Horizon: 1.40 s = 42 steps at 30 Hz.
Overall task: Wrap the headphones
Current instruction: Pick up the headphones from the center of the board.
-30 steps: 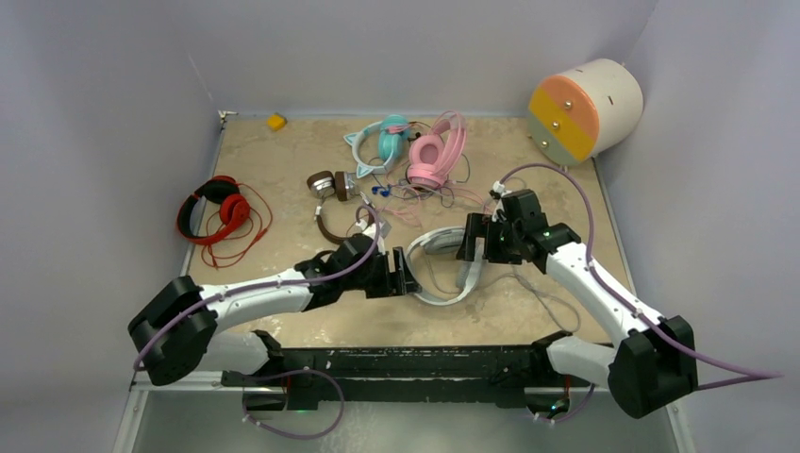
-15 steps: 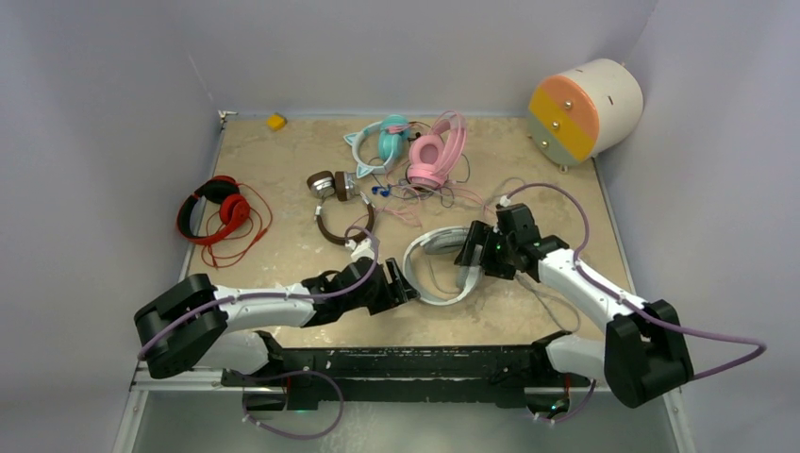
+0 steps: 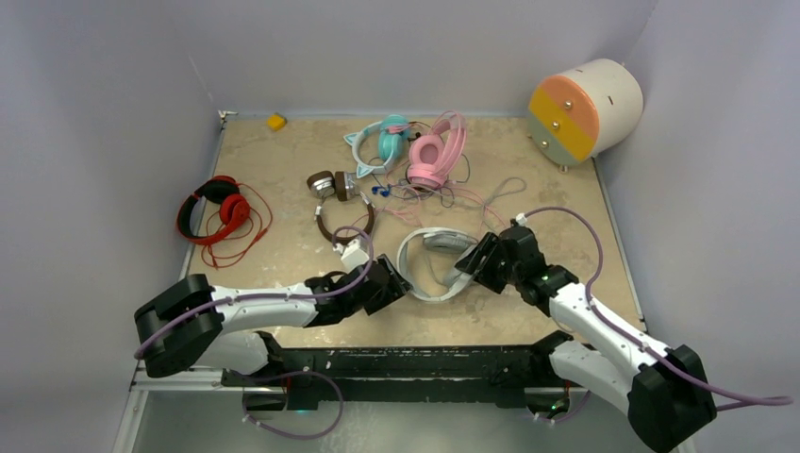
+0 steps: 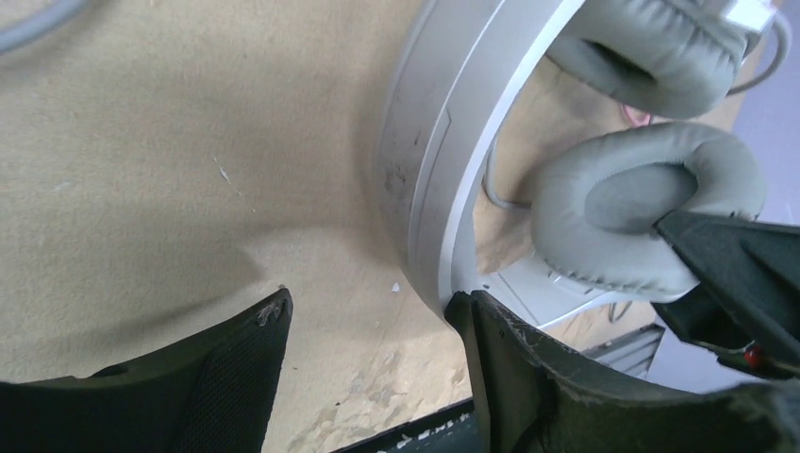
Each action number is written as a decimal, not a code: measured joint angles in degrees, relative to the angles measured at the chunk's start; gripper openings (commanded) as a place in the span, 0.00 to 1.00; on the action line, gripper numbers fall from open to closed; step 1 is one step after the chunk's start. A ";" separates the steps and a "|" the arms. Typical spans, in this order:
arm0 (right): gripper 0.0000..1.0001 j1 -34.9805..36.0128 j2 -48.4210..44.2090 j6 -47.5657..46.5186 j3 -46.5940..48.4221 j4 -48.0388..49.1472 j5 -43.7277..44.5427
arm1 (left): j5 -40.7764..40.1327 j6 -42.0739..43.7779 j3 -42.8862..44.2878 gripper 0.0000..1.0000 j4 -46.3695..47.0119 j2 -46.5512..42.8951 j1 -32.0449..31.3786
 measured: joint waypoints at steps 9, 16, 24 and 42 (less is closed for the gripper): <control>0.57 3.26 1.57 4.13 0.00 1.05 0.57 | -5.03 -0.15 5.99 0.66 -8.33 0.24 0.00; 0.57 3.69 1.90 4.90 0.00 1.31 0.98 | -11.08 -0.39 18.95 0.63 -22.29 7.52 0.00; 0.57 4.00 1.90 5.05 0.00 1.29 1.16 | -11.80 -1.64 21.40 0.57 -28.87 11.82 0.00; 0.99 4.66 -0.81 -0.92 6.95 -4.63 5.14 | -14.99 7.21 29.68 0.00 -39.76 18.18 0.46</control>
